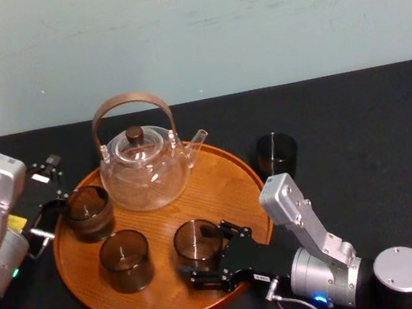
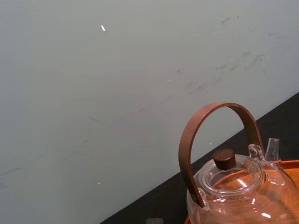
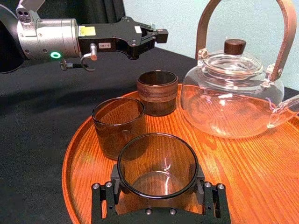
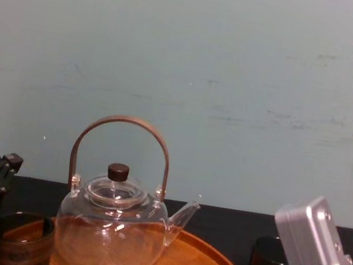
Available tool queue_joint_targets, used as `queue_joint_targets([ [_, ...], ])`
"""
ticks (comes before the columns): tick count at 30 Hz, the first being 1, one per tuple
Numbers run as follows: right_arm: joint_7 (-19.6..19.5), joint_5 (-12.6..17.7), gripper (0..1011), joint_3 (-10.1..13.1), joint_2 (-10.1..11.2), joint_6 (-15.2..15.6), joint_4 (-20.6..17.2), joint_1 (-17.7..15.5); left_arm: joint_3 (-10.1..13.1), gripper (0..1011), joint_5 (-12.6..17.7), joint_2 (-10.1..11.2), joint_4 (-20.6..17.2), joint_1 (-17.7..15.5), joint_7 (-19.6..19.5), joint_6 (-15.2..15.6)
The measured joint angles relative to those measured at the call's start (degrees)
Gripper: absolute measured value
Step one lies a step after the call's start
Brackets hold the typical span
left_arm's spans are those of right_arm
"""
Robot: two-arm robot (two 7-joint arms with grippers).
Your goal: Pick up the glass from the table and place it on the tray.
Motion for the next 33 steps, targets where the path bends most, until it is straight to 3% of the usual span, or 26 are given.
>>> queue_joint_targets([
  [7, -0.02, 0.0, 1003, 0.03, 0.0, 0.0, -0.05, -0.03, 0.0, 0, 0.0, 0.0, 0.0, 0.0, 0.0, 0.0],
  [17, 0.26, 0.63, 1003, 0.52, 0.21, -1.04, -0.44, -0.4, 0.0, 0, 0.0, 0.0, 0.0, 0.0, 0.0, 0.0],
  [33, -2.57, 0.3, 1003, 4.98, 4.84, -5.12, -10.96, -6.1, 0.0, 0, 0.0, 0.0, 0.0, 0.0, 0.0, 0.0],
])
